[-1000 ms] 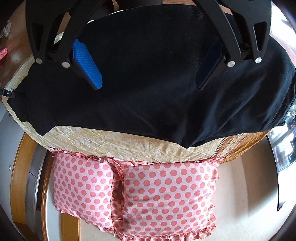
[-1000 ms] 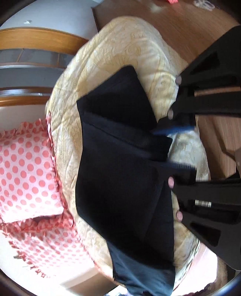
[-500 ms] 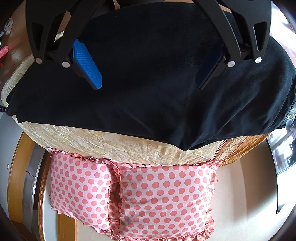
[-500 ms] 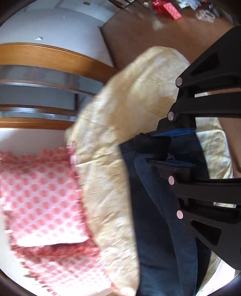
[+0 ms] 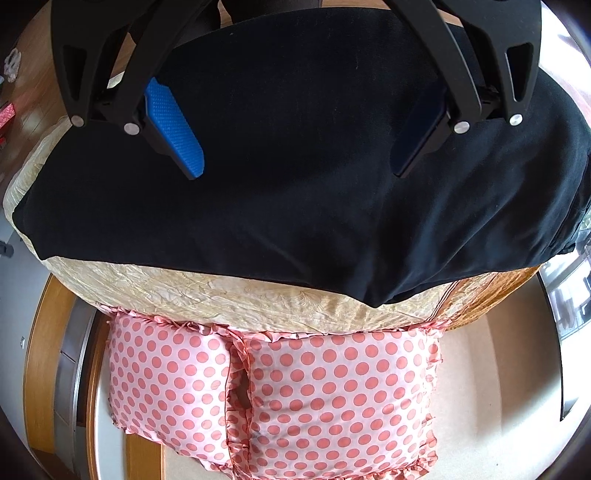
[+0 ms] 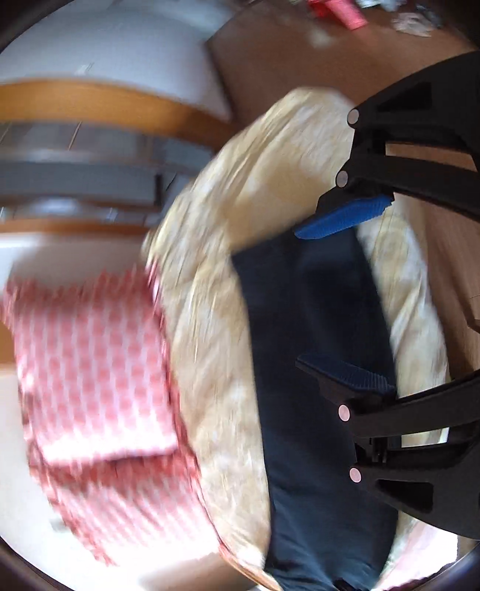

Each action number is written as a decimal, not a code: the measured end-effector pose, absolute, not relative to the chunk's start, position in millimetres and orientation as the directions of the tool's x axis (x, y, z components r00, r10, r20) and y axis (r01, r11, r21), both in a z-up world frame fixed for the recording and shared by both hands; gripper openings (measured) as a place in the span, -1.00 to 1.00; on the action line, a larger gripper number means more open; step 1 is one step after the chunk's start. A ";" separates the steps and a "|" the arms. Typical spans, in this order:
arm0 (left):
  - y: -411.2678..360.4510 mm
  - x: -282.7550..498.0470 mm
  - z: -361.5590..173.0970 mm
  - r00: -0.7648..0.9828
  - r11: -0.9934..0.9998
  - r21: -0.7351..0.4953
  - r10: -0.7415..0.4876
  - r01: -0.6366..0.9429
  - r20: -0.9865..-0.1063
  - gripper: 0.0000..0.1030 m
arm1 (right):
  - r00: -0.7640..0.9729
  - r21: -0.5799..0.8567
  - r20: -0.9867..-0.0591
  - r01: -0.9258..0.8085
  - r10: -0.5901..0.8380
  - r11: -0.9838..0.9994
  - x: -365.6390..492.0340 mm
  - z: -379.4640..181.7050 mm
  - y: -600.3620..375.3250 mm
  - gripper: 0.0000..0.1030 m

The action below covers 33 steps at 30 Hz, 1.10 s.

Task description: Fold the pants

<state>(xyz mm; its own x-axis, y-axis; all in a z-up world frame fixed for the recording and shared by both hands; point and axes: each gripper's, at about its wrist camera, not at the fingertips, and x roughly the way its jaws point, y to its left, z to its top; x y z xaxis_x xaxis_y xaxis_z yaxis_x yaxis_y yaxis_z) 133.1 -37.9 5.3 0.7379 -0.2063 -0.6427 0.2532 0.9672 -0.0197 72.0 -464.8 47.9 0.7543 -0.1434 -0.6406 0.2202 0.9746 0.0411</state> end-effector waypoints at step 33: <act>63.2 120.6 -0.9 0.801 0.996 -0.057 -0.093 0.074 -0.592 0.96 | 0.325 0.246 -0.804 -0.578 0.497 0.778 362.5 -6.9 -47.3 -0.90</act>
